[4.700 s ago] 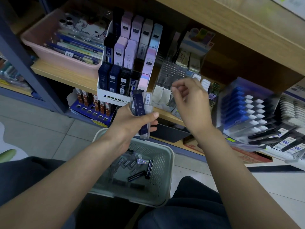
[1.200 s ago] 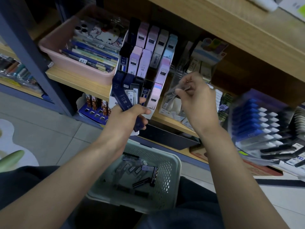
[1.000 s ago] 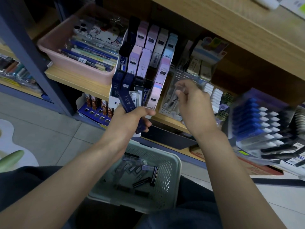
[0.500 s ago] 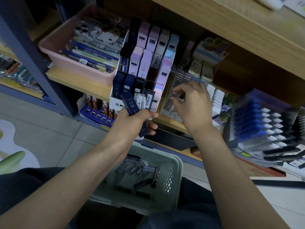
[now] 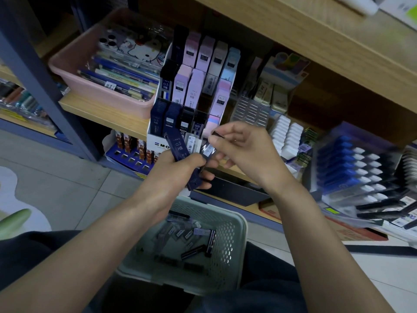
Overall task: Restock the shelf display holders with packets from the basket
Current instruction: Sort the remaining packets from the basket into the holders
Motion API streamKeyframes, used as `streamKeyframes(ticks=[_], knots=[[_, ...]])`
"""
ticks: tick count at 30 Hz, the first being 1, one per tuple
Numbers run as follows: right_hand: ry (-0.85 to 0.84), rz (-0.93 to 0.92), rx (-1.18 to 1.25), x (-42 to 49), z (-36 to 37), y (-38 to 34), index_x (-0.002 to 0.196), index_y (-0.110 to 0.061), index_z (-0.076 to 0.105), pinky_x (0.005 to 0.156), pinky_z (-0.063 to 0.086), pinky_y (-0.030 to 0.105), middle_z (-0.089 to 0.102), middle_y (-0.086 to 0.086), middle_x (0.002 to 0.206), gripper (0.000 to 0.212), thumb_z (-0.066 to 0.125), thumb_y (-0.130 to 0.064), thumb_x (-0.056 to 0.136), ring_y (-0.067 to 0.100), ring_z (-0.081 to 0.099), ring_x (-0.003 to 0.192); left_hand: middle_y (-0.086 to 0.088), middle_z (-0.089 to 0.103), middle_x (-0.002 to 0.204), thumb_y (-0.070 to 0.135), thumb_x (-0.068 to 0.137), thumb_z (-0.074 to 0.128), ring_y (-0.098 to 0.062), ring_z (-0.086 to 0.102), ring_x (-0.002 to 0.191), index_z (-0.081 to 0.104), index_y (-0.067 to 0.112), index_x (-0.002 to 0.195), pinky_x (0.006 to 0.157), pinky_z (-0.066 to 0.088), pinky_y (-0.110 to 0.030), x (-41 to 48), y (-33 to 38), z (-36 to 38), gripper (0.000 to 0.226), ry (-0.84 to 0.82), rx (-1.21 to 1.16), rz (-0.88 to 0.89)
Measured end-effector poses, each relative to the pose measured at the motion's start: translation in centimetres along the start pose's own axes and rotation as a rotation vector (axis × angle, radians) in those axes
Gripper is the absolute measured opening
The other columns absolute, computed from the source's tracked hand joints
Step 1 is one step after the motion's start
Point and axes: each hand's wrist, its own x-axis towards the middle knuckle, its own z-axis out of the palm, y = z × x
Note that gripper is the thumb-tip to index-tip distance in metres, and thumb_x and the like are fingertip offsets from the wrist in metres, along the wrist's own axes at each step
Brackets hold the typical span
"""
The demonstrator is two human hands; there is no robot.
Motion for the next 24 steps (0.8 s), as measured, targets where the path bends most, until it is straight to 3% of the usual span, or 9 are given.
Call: streamKeyframes(ticks=[3,6,10,15,17,21,24], knots=[[0.042,0.014,0.139,-0.2,-0.5,-0.2,0.094,-0.009,0.06,0.055,0.053,0.016,0.061,0.004,0.078,0.005,0.061,-0.009,0.088,0.003,0.061,0.054,-0.011,0.07,0.088,0.003,0.093,0.048,-0.017,0.068,0.069,0.064,0.005,0.096,0.058,0.058,-0.029,-0.1,0.2,-0.1,0.016,0.006,-0.047,-0.011],[0.077,-0.072,0.244,-0.5,-1.3,-0.4,0.088,-0.013,0.055,0.061,0.055,0.018,0.058,0.005,0.083,0.01,0.055,-0.003,0.09,0.005,0.062,0.059,-0.008,0.071,0.086,0.009,0.094,0.05,-0.014,0.066,0.06,0.061,0.008,0.096,0.048,0.053,-0.023,0.0,0.5,-0.5,0.012,0.069,-0.093,-0.036],[-0.04,-0.211,0.187,-1.4,-1.9,-0.8,0.087,-0.013,0.054,0.072,0.056,0.021,0.059,0.006,0.087,0.016,0.055,0.002,0.089,0.008,0.067,0.074,-0.005,0.074,0.078,0.018,0.095,0.05,-0.012,0.055,0.045,0.059,0.011,0.094,0.038,0.04,-0.018,0.1,0.9,-1.0,0.012,0.102,-0.165,-0.045],[-0.166,-0.285,0.045,-2.3,-1.5,-1.1,0.079,-0.018,0.063,0.087,0.054,0.028,0.065,0.002,0.097,0.024,0.071,0.003,0.072,0.015,0.065,0.092,-0.004,0.067,0.077,0.01,0.094,0.052,-0.009,0.052,0.044,0.064,0.008,0.098,0.039,0.039,-0.018,0.0,1.7,-1.7,0.013,0.174,-0.285,0.023],[-0.194,-0.253,-0.019,-2.6,-0.9,-1.2,0.079,-0.017,0.066,0.086,0.053,0.022,0.063,0.004,0.1,0.027,0.073,0.008,0.071,0.015,0.064,0.094,-0.005,0.06,0.079,0.006,0.094,0.05,-0.009,0.05,0.043,0.062,0.009,0.097,0.039,0.038,-0.018,-0.1,2.0,-2.0,0.014,0.194,-0.301,0.074],[-0.261,-0.197,-0.097,-2.9,0.3,-1.4,0.085,-0.023,0.062,0.083,0.053,0.021,0.064,-0.002,0.097,0.036,0.063,0.012,0.08,0.006,0.064,0.084,0.003,0.07,0.074,0.005,0.095,0.047,-0.008,0.048,0.042,0.061,0.014,0.091,0.041,0.038,-0.017,-0.6,2.5,-2.7,0.017,0.218,-0.169,0.192],[-0.286,-0.125,0.022,-2.7,1.3,-1.8,0.094,-0.022,0.053,0.073,0.054,0.019,0.062,-0.003,0.095,0.035,0.049,0.012,0.089,0.003,0.064,0.077,0.009,0.07,0.068,0.008,0.095,0.048,-0.008,0.048,0.045,0.06,0.018,0.087,0.045,0.041,-0.019,-1.2,2.7,-3.2,0.018,0.215,-0.069,0.253]])
